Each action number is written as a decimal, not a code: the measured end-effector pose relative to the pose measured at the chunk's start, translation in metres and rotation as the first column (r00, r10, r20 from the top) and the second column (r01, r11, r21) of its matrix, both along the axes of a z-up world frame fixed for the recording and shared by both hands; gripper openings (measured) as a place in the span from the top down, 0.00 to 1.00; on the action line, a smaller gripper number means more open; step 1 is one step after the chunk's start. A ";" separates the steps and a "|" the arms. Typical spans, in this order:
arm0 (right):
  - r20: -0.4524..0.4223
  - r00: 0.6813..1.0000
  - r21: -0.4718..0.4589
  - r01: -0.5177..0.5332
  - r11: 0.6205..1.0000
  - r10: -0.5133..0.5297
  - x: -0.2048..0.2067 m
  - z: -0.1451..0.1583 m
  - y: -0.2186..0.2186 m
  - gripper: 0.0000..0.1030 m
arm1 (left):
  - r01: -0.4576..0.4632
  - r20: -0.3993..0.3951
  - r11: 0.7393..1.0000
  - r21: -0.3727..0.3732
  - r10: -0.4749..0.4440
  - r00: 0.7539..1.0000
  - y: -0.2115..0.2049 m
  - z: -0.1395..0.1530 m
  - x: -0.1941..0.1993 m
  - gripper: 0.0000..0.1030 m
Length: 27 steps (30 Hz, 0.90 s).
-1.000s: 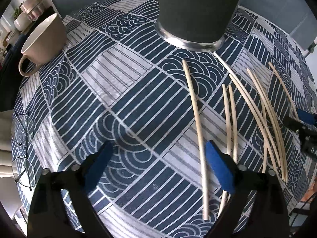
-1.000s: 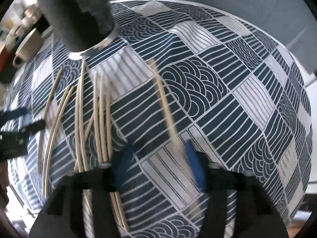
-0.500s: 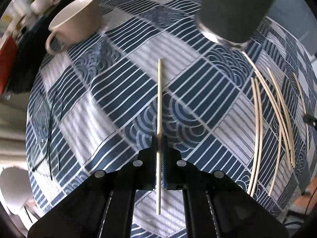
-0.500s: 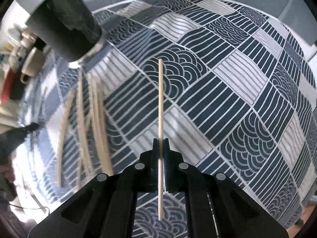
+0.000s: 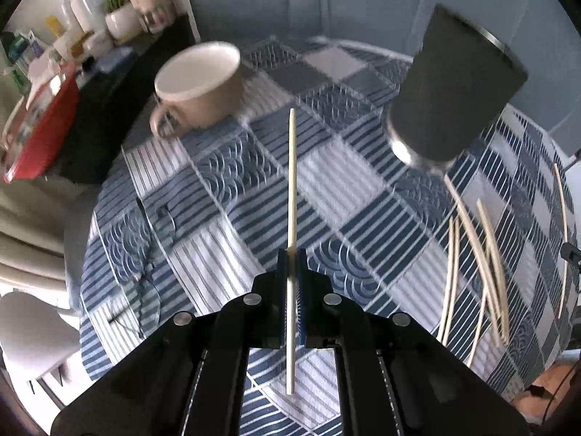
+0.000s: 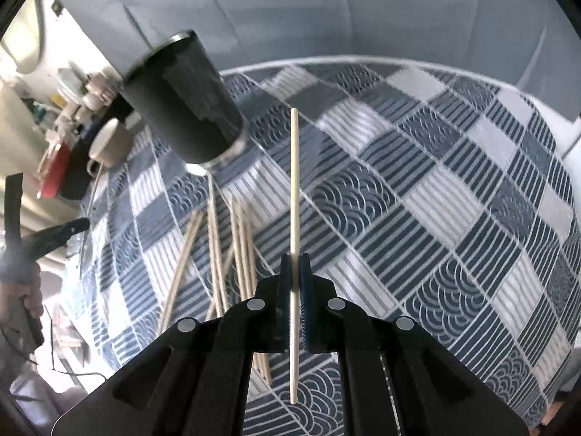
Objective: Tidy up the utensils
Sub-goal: 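Lift both held sticks and carry them over the black holder's opening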
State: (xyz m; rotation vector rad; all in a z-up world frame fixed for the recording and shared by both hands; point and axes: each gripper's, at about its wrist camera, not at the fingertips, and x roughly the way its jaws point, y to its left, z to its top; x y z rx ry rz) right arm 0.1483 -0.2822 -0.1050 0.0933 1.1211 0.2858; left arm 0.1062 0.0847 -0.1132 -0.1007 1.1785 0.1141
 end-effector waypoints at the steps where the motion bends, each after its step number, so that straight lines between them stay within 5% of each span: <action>1: 0.011 1.000 0.005 -0.012 1.000 0.012 0.003 0.005 0.002 0.96 | -0.001 0.016 1.000 0.005 0.001 1.000 -0.002 0.006 0.004 0.96; 12: 0.116 0.987 0.025 -0.117 0.993 0.113 0.035 0.059 0.032 0.96 | 0.005 0.184 1.000 -0.015 -0.002 0.983 -0.017 0.067 0.052 0.95; 27: 0.244 0.954 0.074 -0.199 0.977 0.176 0.107 0.119 0.085 0.96 | 0.081 0.242 0.994 -0.077 -0.060 0.968 -0.051 0.114 0.118 0.95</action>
